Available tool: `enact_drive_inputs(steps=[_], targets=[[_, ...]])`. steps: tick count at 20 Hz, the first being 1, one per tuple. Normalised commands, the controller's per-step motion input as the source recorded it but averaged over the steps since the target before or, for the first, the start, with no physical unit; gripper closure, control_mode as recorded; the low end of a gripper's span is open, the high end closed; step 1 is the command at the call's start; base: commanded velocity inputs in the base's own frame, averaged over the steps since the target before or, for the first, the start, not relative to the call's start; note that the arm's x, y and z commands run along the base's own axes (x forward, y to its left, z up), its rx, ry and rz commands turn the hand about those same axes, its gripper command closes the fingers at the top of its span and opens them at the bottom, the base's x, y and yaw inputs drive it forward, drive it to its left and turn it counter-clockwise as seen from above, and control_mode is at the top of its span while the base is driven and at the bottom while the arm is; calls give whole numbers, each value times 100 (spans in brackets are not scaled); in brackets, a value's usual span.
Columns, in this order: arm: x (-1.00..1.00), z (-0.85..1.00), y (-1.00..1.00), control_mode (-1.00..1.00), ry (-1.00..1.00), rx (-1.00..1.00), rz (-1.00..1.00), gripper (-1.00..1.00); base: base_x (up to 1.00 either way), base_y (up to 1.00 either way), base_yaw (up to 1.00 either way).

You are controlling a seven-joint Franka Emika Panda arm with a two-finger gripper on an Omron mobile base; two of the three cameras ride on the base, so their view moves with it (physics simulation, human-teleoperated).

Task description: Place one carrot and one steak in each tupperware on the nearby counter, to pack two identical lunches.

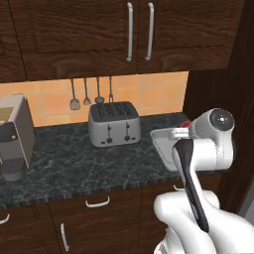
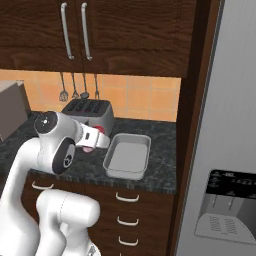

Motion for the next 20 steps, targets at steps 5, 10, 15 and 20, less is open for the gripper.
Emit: enact_drive_inputs(steps=[5,10,15,20], targets=[[16,-47,-25,-100,0,-1,7,100,0,0,0],[16,-37,-19,-100,9,0,6,100,0,0,0],[39,-44,-15,-100,12,-2,1,100,0,0,0],[42,-42,-12,-100,15,-1,4,100,0,0,0]])
